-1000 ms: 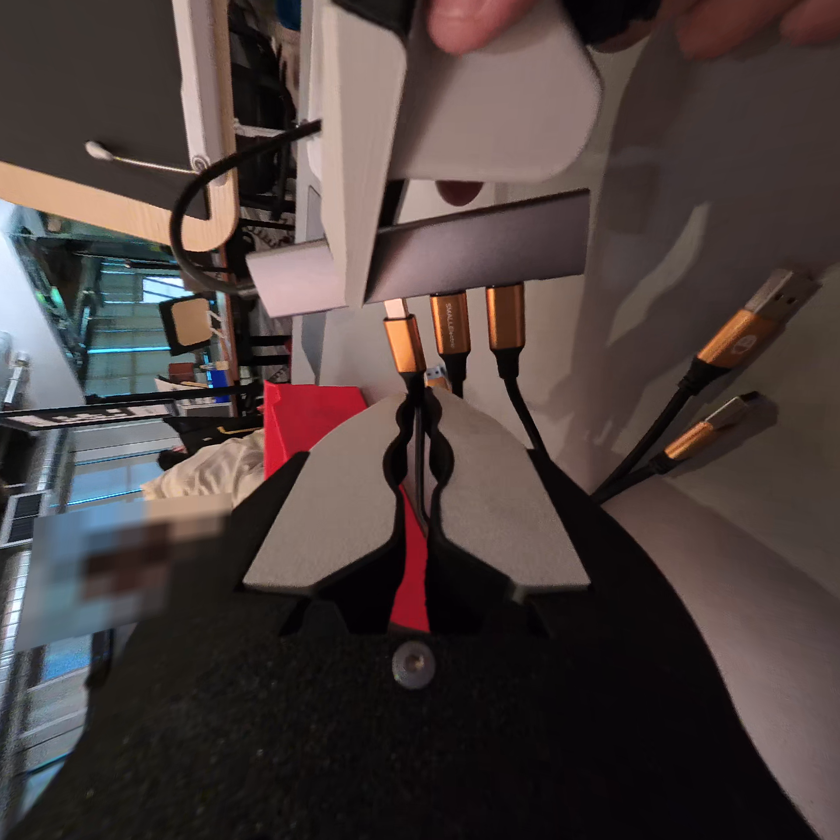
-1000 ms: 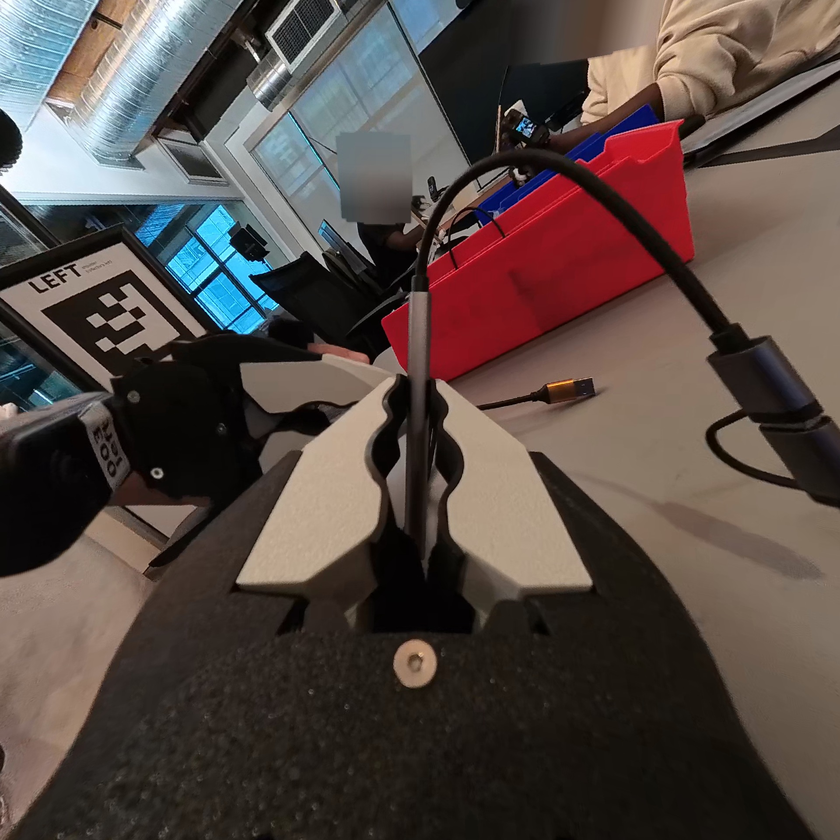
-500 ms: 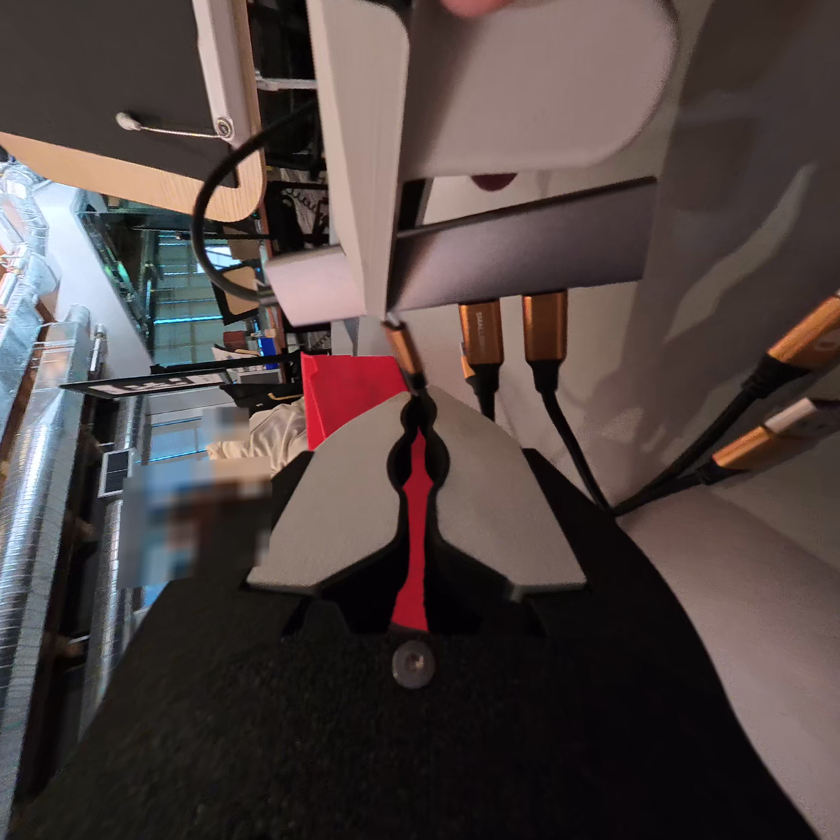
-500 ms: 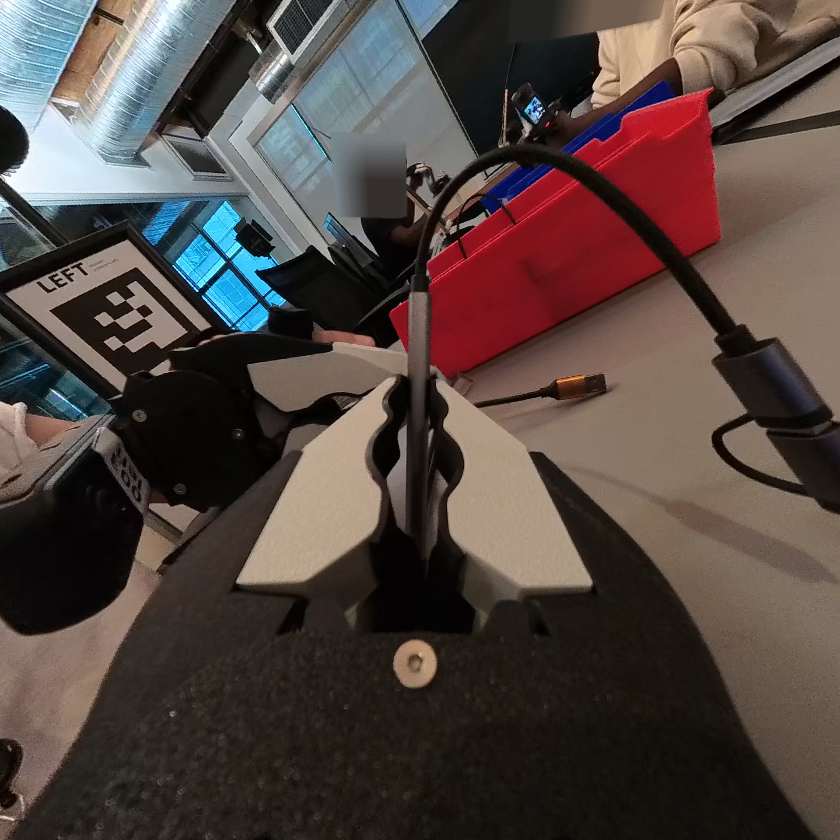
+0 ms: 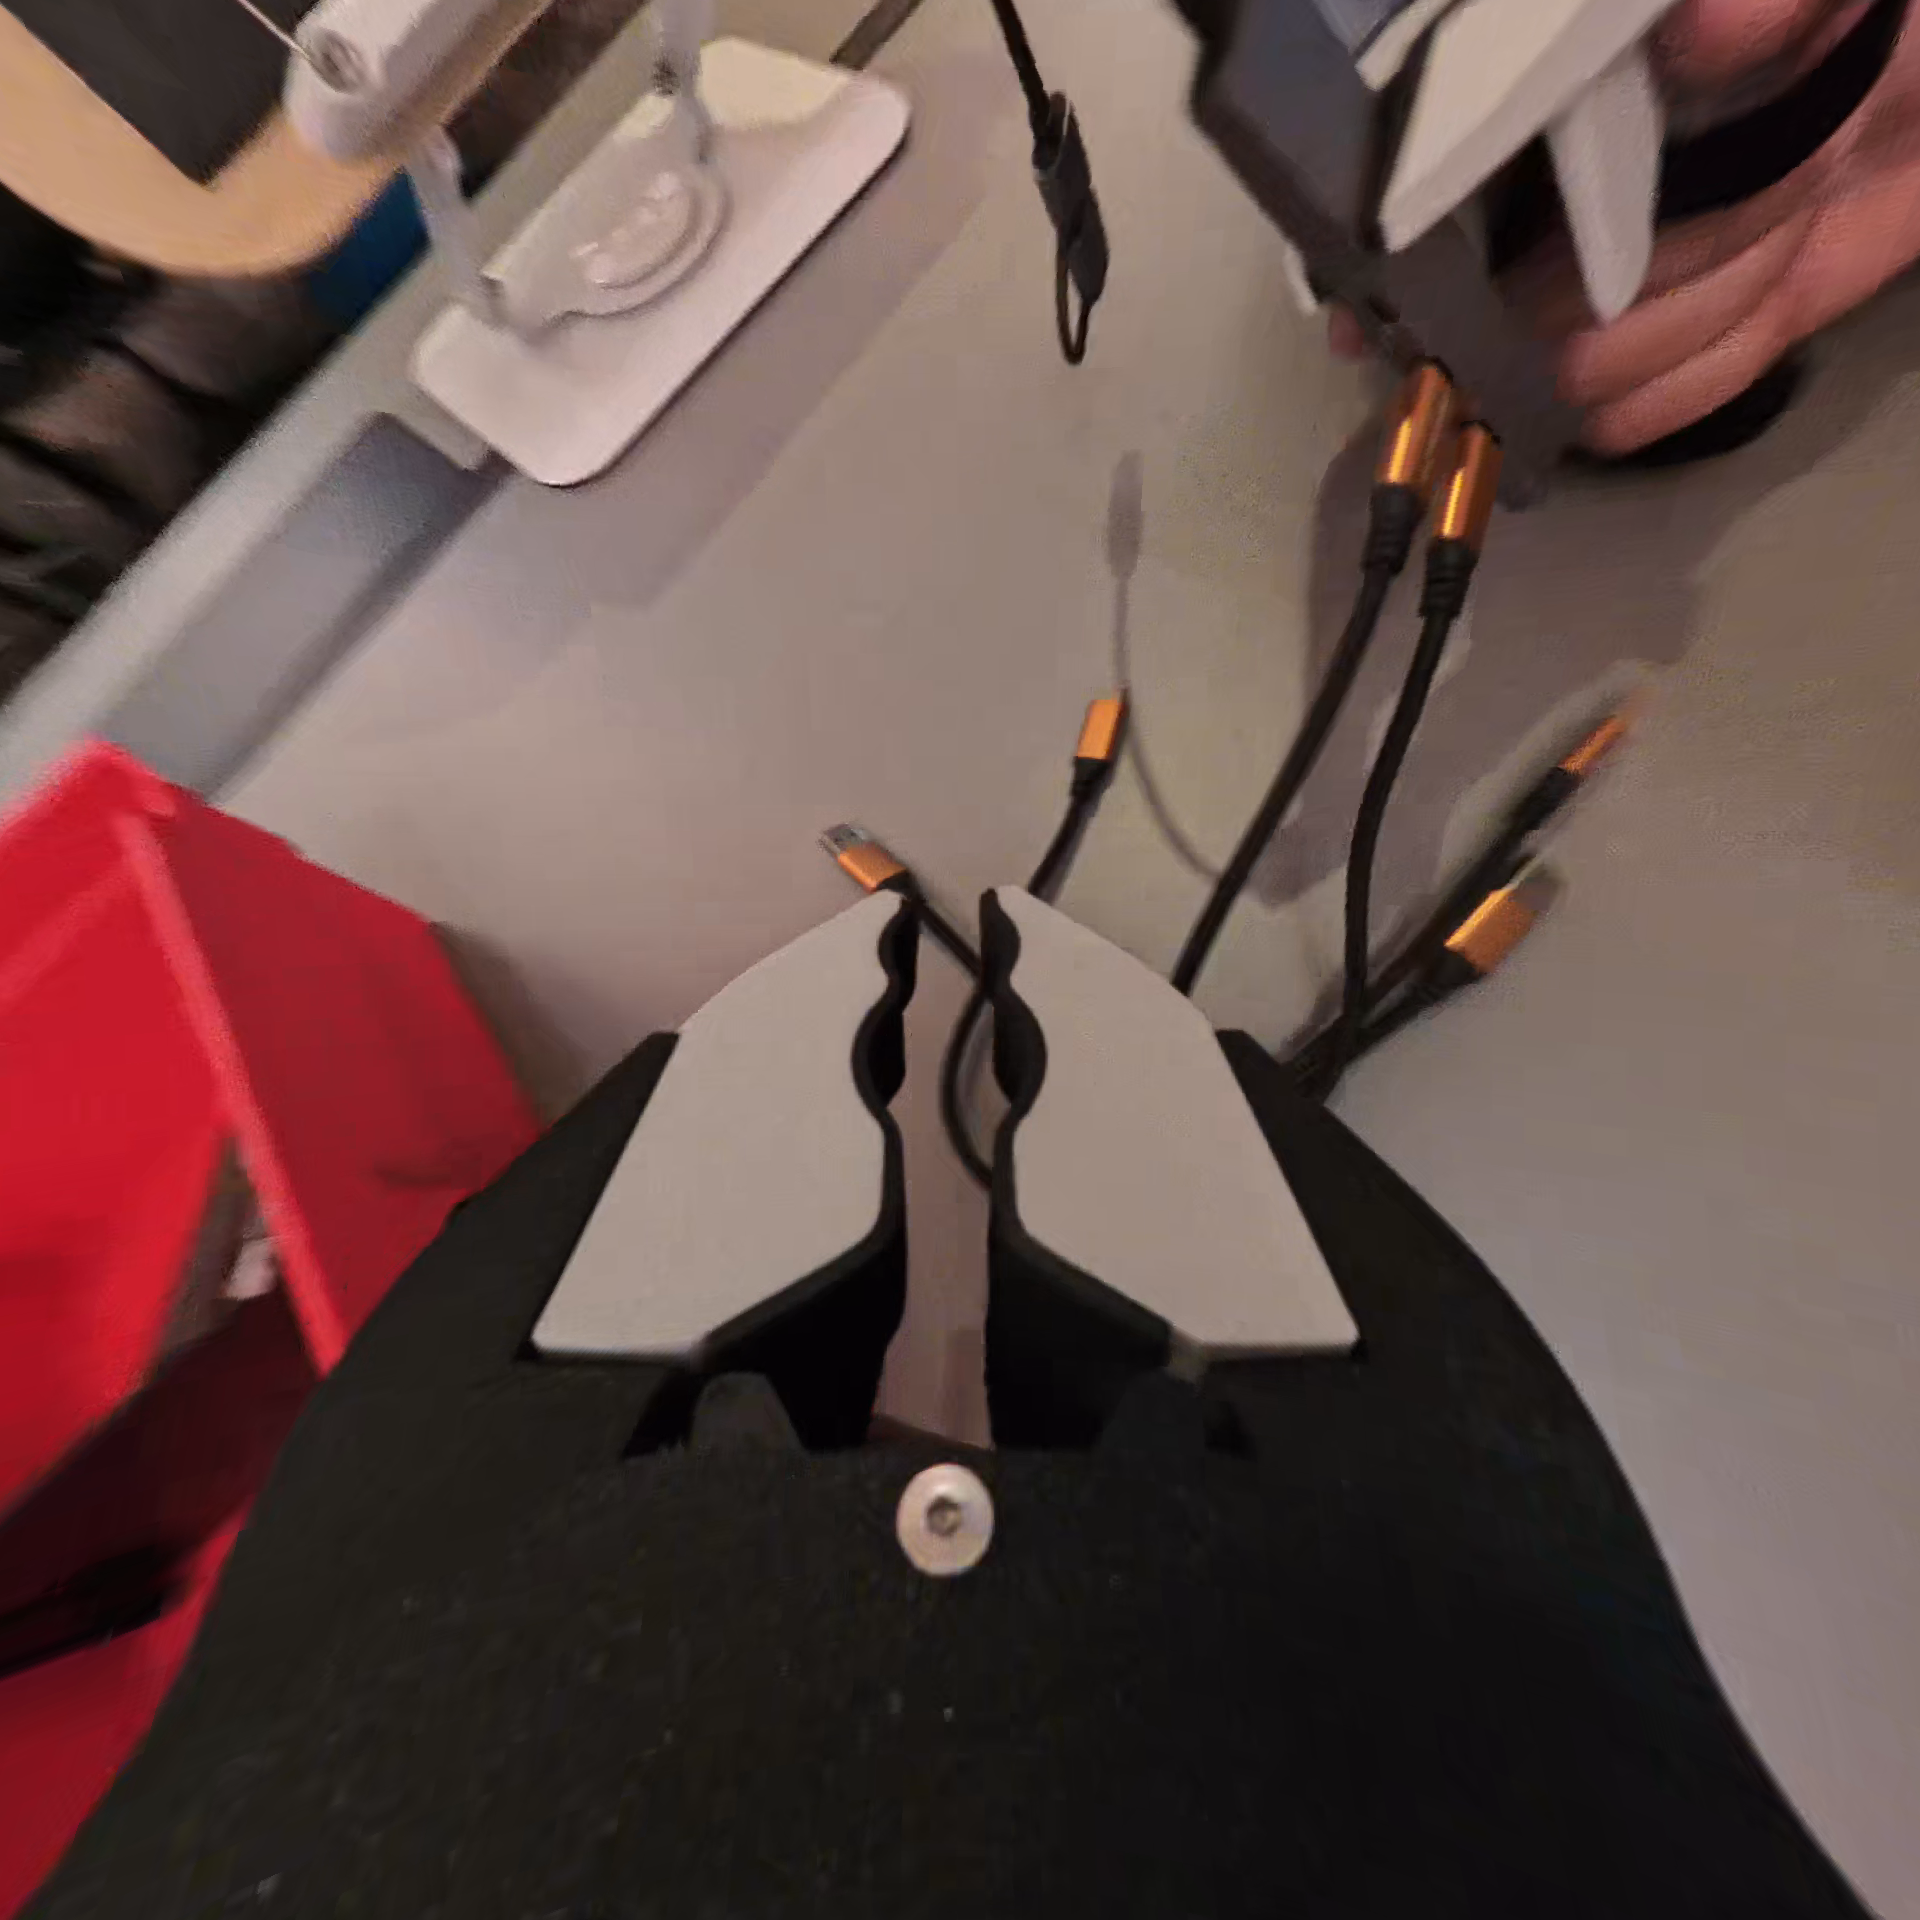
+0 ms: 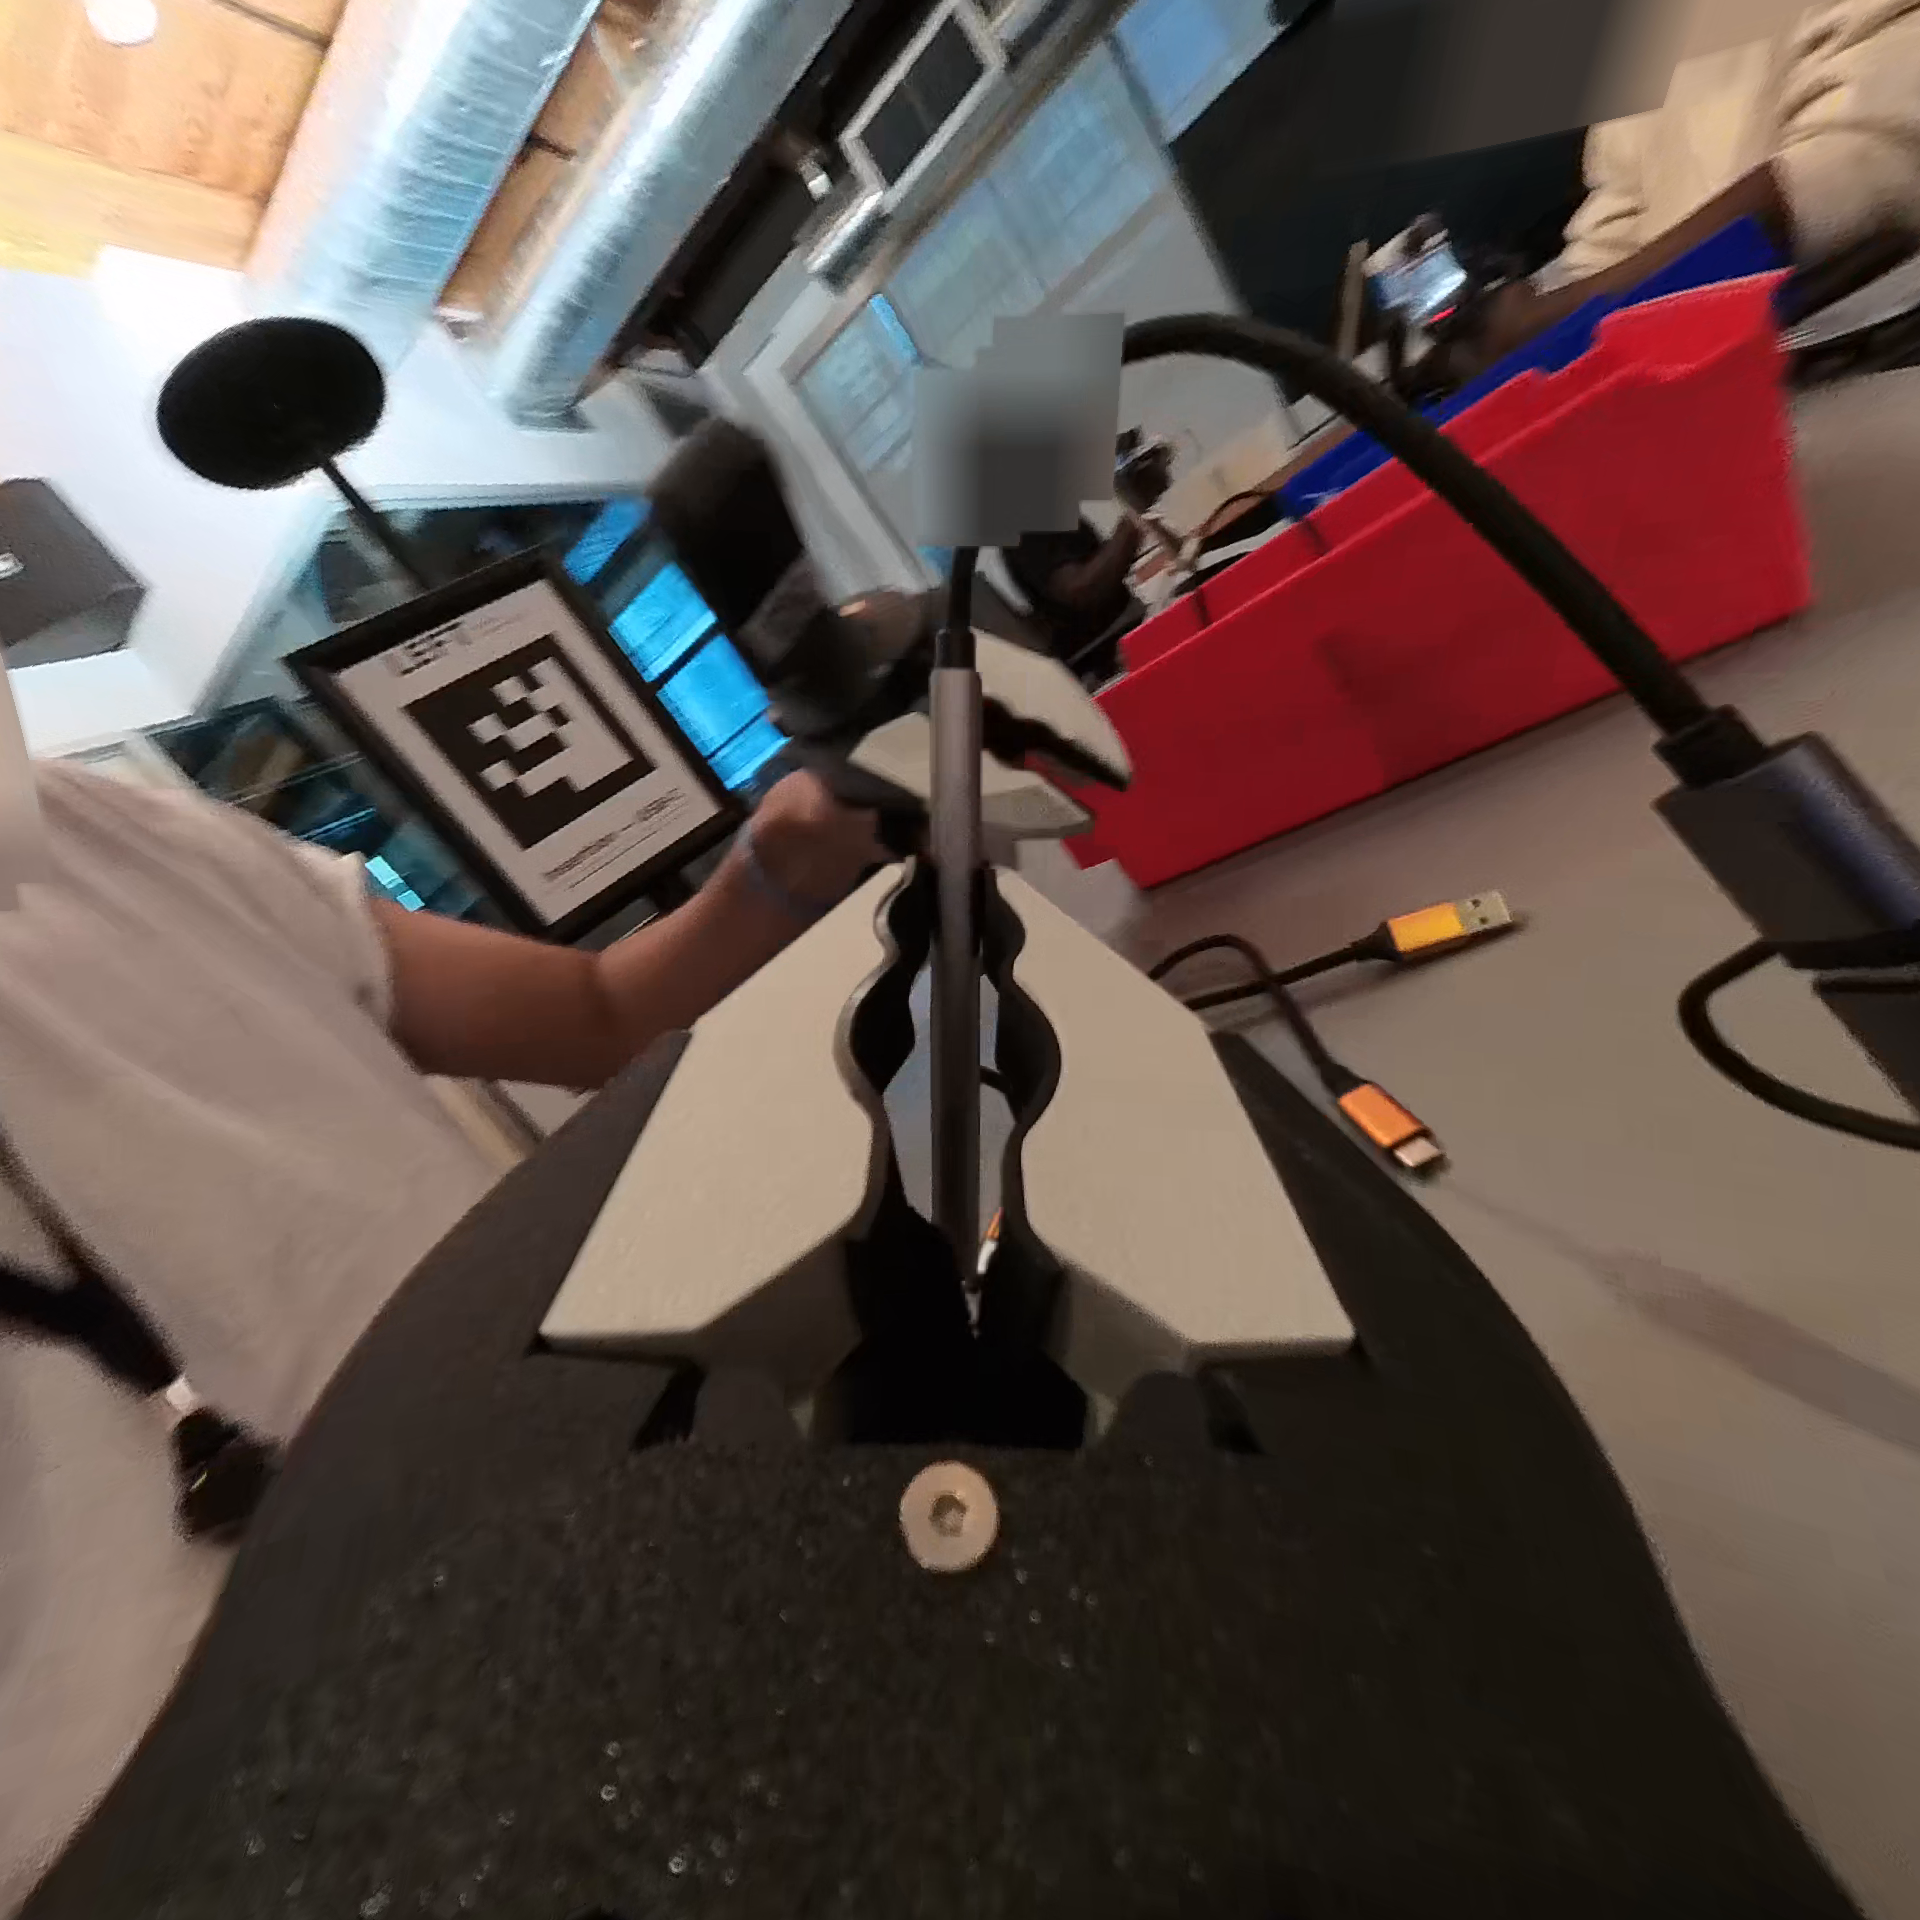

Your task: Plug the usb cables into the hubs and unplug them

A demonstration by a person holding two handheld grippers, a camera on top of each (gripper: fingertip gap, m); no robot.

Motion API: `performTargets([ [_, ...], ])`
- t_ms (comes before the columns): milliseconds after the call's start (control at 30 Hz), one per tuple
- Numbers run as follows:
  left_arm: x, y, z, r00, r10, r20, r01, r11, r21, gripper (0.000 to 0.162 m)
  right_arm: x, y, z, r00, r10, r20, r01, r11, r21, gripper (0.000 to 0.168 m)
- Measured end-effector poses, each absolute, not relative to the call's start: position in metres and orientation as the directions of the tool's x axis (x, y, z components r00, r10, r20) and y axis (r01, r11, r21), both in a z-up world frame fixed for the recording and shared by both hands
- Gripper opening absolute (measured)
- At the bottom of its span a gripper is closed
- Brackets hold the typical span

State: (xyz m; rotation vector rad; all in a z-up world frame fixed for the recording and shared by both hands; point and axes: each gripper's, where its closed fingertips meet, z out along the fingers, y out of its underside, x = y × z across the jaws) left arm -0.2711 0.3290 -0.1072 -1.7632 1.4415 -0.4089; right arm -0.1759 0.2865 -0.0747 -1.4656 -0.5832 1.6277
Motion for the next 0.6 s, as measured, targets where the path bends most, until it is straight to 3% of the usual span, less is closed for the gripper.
performTargets([
  [67, -0.262, 0.322, -0.110, 0.272, -0.961, -0.046, -0.568, -0.122, -0.814, 0.017, -0.173, 0.281, -0.074, 0.006, 0.828, -0.561, -0.257, -0.541, -0.801, 0.007],
  [133, -0.251, 0.315, -0.123, 0.221, -0.973, 0.070, -0.567, -0.186, -0.803, 0.020, -0.173, 0.281, -0.074, -0.003, 0.824, -0.566, -0.259, -0.548, -0.796, 0.007],
  [267, -0.232, 0.311, -0.160, 0.118, -0.992, 0.050, -0.709, -0.119, -0.695, 0.027, -0.175, 0.282, -0.077, 0.015, 0.825, -0.566, -0.244, -0.546, -0.802, 0.007],
  [467, -0.220, 0.314, -0.196, 0.042, -0.999, -0.019, -0.783, -0.021, -0.622, 0.029, -0.175, 0.281, -0.077, 0.003, 0.820, -0.572, -0.242, -0.554, -0.796, 0.007],
  [533, -0.217, 0.316, -0.195, 0.035, -0.999, -0.037, -0.748, -0.002, -0.663, 0.023, -0.176, 0.282, -0.078, 0.001, 0.818, -0.575, -0.242, -0.557, -0.794, 0.007],
  [600, -0.216, 0.318, -0.195, 0.027, -0.996, -0.082, -0.743, 0.035, -0.668, 0.004, -0.175, 0.283, -0.078, 0.013, 0.818, -0.575, -0.246, -0.555, -0.794, 0.006],
])
